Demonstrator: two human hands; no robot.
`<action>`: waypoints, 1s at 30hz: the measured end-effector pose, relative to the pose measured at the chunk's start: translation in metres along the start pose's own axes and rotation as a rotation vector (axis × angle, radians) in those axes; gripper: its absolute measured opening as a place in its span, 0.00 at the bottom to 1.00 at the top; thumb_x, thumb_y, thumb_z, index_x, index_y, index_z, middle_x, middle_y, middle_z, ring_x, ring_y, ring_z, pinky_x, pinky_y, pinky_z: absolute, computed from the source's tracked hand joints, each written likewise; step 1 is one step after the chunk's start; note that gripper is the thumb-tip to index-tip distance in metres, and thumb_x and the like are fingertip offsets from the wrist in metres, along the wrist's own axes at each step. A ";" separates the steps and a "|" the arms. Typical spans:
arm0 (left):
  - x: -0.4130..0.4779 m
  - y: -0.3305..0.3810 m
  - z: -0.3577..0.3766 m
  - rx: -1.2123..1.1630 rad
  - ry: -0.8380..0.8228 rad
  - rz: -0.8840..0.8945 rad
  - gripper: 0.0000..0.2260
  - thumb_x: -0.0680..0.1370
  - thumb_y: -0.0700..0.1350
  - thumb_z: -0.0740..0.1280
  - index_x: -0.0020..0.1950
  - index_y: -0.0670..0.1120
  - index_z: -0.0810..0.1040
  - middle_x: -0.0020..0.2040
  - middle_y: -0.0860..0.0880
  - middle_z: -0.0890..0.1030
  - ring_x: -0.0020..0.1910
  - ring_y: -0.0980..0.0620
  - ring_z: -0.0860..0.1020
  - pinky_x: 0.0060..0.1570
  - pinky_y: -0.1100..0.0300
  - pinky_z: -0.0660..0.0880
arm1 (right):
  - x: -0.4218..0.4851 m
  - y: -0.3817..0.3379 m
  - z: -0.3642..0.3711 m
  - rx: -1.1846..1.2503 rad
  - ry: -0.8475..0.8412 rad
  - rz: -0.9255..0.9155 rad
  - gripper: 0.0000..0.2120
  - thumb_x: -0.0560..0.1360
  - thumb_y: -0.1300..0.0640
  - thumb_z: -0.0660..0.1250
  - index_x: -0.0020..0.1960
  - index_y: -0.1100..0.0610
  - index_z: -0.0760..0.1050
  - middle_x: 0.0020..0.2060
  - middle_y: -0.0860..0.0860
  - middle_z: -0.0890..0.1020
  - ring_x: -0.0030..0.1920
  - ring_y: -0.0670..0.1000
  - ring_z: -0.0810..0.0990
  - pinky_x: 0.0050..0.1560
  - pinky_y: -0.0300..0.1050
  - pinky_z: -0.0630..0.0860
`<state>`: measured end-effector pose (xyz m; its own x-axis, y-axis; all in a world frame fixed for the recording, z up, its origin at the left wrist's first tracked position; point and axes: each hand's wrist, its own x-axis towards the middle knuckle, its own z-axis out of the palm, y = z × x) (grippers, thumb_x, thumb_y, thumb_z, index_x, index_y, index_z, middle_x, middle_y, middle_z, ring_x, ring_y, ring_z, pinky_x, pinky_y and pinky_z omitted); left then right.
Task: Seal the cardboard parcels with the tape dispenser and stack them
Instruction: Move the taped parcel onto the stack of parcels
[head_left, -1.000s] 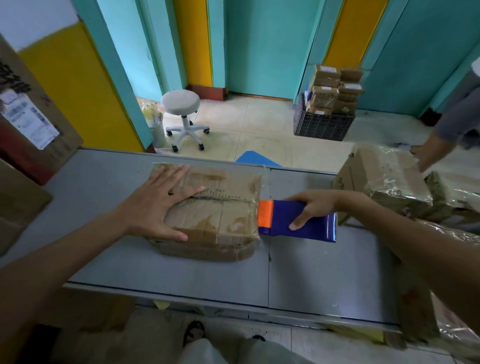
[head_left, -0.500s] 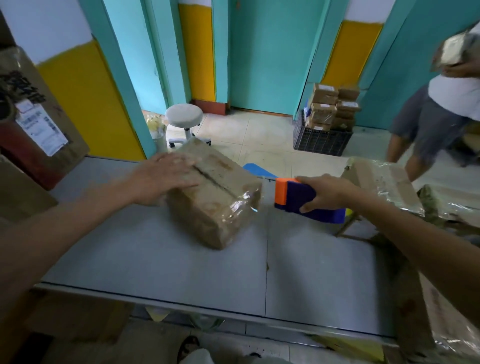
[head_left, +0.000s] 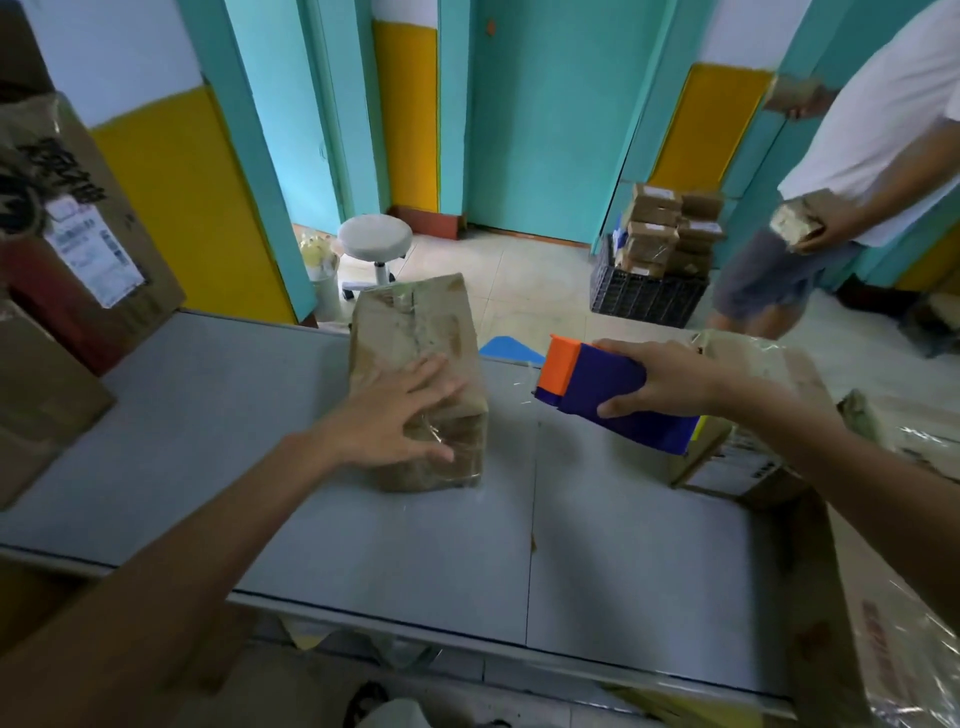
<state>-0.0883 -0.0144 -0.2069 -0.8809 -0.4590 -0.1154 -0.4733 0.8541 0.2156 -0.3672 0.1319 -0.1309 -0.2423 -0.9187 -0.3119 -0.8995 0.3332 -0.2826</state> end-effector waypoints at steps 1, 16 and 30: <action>-0.002 -0.002 0.001 0.055 0.026 -0.019 0.44 0.61 0.80 0.46 0.71 0.62 0.38 0.76 0.54 0.40 0.75 0.56 0.40 0.72 0.41 0.44 | 0.002 -0.001 0.001 -0.019 -0.007 0.009 0.38 0.71 0.42 0.70 0.75 0.47 0.56 0.64 0.53 0.74 0.60 0.55 0.74 0.57 0.49 0.71; 0.001 0.002 0.037 0.369 0.256 0.050 0.55 0.43 0.64 0.79 0.69 0.50 0.71 0.68 0.46 0.73 0.64 0.45 0.74 0.56 0.42 0.73 | 0.012 -0.057 -0.020 0.106 0.022 -0.046 0.37 0.70 0.43 0.70 0.74 0.47 0.58 0.59 0.50 0.77 0.53 0.52 0.76 0.51 0.44 0.72; -0.002 -0.023 0.012 0.352 0.055 0.219 0.35 0.73 0.67 0.44 0.77 0.54 0.46 0.77 0.49 0.53 0.76 0.48 0.52 0.72 0.46 0.49 | 0.000 -0.111 -0.022 0.235 -0.080 -0.171 0.28 0.71 0.50 0.71 0.68 0.49 0.65 0.48 0.42 0.78 0.46 0.46 0.79 0.37 0.29 0.76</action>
<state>-0.0760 -0.0297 -0.2234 -0.9640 -0.2612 -0.0500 -0.2541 0.9601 -0.1168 -0.2757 0.0904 -0.0794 -0.0569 -0.9491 -0.3099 -0.8137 0.2239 -0.5364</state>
